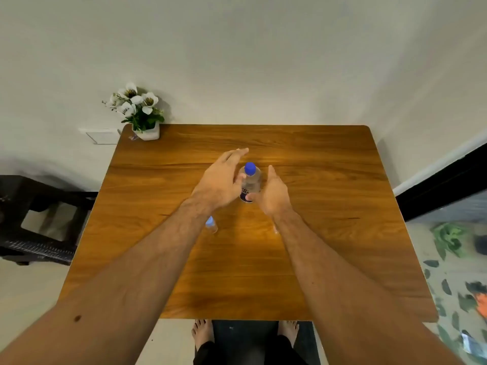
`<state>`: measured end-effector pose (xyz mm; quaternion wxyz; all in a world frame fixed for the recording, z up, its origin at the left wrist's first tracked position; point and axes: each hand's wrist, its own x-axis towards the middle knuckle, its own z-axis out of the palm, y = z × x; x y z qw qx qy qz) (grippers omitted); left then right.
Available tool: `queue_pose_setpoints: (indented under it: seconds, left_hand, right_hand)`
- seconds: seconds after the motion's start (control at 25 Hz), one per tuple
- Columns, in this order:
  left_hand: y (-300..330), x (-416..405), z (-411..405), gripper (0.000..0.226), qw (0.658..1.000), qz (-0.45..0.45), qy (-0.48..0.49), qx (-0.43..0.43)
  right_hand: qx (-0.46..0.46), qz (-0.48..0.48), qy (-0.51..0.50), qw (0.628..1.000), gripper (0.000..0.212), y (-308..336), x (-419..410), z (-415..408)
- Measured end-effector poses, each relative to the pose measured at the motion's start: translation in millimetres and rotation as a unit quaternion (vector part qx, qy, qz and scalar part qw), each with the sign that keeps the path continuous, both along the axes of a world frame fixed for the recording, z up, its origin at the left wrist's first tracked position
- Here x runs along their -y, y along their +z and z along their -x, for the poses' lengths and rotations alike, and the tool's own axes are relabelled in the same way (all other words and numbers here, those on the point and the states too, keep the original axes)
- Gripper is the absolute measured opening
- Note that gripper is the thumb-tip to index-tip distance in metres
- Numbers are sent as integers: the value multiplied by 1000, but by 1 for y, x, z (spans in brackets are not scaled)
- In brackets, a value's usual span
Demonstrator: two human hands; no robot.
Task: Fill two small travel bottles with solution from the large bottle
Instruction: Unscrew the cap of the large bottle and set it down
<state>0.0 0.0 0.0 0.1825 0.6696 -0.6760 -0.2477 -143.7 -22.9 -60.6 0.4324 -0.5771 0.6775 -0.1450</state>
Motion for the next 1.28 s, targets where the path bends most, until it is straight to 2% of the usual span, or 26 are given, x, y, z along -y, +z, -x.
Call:
queue_pose_setpoints:
  seconds: [0.16,0.36,0.44,0.56,0.76,0.92,1.04,1.12,1.28]
  left_hand:
    - [-8,18,7,57,998,-34,-38,23]
    - [-19,26,4,45,996,-62,17,-62]
    - [-15,27,5,45,994,-67,34,-76]
    - [4,24,7,47,994,-30,60,-82]
    - [68,26,1,42,981,77,78,-161]
    - [137,30,3,33,963,165,84,-194]
    - [190,34,2,35,950,206,79,-220]
    - [230,37,-1,39,940,241,80,-229]
    - [309,42,-8,30,923,290,56,-246]
  right_hand:
    - [51,-25,-40,998,120,-16,11,-18]
    - [133,-8,-104,986,81,-36,9,-23]
    - [139,13,-96,986,72,-31,6,-21]
    - [167,42,-68,983,63,-7,2,-18]
    - [189,148,-38,970,69,56,13,-24]
    - [193,208,-10,959,70,127,20,-24]
    - [193,247,23,949,71,183,28,-21]
    - [203,278,41,938,68,225,34,-19]
    - [223,338,59,912,54,304,41,-17]
